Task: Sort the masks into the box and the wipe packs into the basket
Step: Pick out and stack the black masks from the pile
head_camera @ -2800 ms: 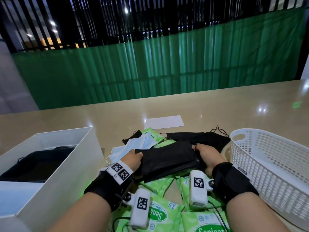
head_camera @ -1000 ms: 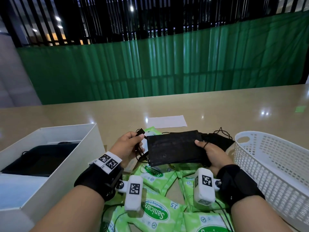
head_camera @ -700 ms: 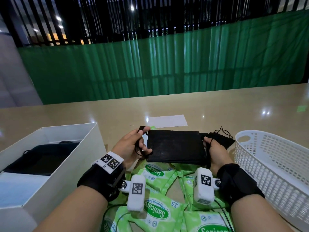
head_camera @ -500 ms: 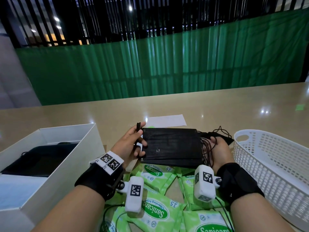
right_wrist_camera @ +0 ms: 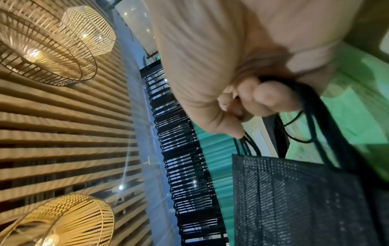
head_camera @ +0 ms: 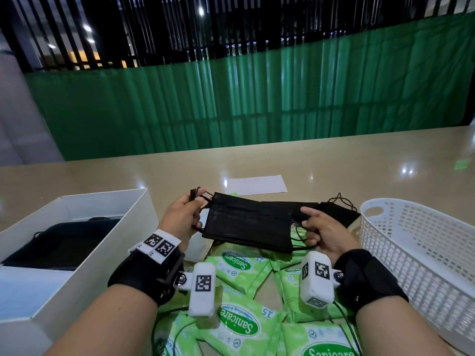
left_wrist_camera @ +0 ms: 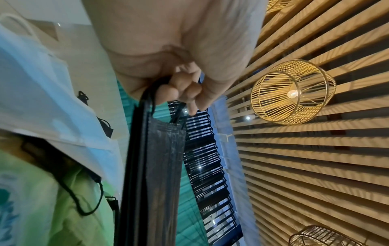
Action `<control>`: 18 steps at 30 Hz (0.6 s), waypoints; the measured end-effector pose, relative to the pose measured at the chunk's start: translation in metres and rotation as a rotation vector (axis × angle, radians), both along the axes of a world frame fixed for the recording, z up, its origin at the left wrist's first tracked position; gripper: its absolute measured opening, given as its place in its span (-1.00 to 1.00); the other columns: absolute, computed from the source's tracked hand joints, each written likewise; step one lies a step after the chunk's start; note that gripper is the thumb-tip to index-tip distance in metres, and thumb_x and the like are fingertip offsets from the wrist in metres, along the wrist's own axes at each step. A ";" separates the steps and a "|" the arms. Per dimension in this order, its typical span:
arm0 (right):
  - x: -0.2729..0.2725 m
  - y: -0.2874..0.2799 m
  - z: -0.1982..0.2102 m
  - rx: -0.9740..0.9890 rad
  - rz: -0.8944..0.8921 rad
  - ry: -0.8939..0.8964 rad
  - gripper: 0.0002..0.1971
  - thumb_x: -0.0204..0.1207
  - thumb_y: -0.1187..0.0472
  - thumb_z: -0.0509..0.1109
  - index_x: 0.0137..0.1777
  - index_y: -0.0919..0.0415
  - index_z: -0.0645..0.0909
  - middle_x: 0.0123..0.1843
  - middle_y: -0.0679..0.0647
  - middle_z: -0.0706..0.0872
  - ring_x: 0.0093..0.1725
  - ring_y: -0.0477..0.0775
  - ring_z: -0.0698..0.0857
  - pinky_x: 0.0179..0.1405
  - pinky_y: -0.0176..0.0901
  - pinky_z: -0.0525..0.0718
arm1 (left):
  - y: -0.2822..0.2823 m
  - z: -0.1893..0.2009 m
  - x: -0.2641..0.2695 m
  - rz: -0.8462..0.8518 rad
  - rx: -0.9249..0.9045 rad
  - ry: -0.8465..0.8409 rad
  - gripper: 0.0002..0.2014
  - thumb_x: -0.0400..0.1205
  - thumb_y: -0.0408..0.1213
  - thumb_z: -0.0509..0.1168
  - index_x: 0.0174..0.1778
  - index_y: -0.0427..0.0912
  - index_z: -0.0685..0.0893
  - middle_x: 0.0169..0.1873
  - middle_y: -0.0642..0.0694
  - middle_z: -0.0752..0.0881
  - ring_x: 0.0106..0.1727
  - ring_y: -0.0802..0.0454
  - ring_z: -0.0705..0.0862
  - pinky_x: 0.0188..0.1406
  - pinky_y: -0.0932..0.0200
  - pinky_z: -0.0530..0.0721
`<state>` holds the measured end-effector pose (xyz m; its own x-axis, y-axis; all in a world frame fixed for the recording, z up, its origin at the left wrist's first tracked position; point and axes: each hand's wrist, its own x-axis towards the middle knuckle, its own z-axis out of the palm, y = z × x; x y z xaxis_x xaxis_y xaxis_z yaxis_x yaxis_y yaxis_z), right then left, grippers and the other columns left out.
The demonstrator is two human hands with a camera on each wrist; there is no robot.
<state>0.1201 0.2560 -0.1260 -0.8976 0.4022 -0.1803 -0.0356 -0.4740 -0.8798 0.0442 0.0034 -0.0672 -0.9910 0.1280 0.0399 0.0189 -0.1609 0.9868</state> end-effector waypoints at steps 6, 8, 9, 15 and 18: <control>0.000 -0.007 -0.003 0.246 0.041 -0.119 -0.78 0.53 0.47 0.23 -0.01 0.23 0.65 -0.60 -0.06 0.40 -0.72 -0.18 0.24 -0.77 -0.38 0.21 | -0.003 0.001 0.004 -0.046 0.000 0.027 -0.80 0.69 -0.40 0.16 -0.02 -0.11 0.67 -0.64 0.09 0.29 -0.65 0.22 0.21 -0.70 0.40 0.19; 0.002 -0.009 0.000 0.267 0.094 -0.114 -0.88 0.54 0.40 0.30 -0.09 0.22 0.64 -0.63 -0.09 0.35 -0.71 -0.18 0.21 -0.77 -0.37 0.17 | -0.005 0.006 0.006 -0.064 0.047 0.080 -0.76 0.68 -0.42 0.15 0.04 -0.04 0.67 -0.62 0.08 0.25 -0.65 0.22 0.20 -0.69 0.38 0.16; 0.003 -0.011 0.001 0.272 0.133 -0.107 -0.91 0.55 0.34 0.34 -0.16 0.19 0.59 -0.61 -0.09 0.31 -0.69 -0.17 0.19 -0.76 -0.36 0.14 | -0.005 0.011 0.008 -0.074 0.057 0.117 -0.73 0.68 -0.44 0.15 0.07 0.01 0.66 -0.63 0.08 0.24 -0.66 0.22 0.19 -0.70 0.38 0.15; 0.013 -0.016 0.007 0.375 0.346 -0.092 -0.69 0.54 0.24 0.40 -0.38 0.16 0.38 -0.61 -0.04 0.20 -0.65 -0.11 0.12 -0.69 -0.31 0.04 | 0.002 0.041 0.025 -0.145 -0.122 0.277 -0.60 0.65 -0.55 0.18 0.25 0.04 0.56 -0.60 0.14 0.43 -0.71 0.30 0.40 -0.74 0.44 0.39; 0.012 -0.014 0.005 0.328 0.338 -0.037 -0.73 0.55 0.31 0.38 -0.40 0.14 0.56 -0.61 -0.05 0.19 -0.67 -0.14 0.12 -0.72 -0.38 0.03 | 0.003 0.045 0.029 -0.168 -0.191 0.248 -0.62 0.66 -0.52 0.17 0.28 0.01 0.56 -0.56 0.10 0.45 -0.72 0.29 0.38 -0.75 0.44 0.37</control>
